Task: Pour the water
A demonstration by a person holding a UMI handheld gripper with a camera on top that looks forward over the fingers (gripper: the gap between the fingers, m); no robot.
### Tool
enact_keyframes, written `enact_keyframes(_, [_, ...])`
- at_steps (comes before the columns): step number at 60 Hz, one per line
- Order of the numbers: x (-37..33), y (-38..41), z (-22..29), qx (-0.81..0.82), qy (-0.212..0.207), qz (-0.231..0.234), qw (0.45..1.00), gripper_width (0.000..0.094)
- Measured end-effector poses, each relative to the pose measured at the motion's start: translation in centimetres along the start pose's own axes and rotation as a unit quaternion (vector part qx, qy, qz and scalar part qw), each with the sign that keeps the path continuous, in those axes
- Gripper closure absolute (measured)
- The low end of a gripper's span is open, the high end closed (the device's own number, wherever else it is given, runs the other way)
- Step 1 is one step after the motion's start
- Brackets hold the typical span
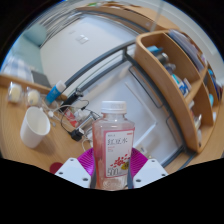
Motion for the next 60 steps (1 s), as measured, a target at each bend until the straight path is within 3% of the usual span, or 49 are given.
enact_keyframes(6, [0.0, 0.9, -1.9, 0.185, 0.021, 0.040, 0.982, 0.0506])
enact_keyframes(15, [0.5, 3.9, -3.8, 0.403, 0.047, 0.111, 0.907, 0.0504])
enact_keyframes(40, [1.7, 6.7, -6.3, 0.438, 0.030, 0.095, 0.893, 0.0472])
enact_keyframes(53, [1.4, 6.9, -6.1, 0.422, 0.026, 0.095, 0.901, 0.0328])
enact_keyframes(60, [1.0, 6.8, -6.9, 0.423, 0.045, 0.089, 0.901, 0.0124])
Point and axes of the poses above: the point between the fingertips, and its own axes, seen from behind it with the camera up: y to the left, z up, x forward, the way the camera looks, the point moved 2 cm from there along -x, backward, against the way the camera looks, and after that the axes turned 15 degrees about x, right-handed, at the moved point
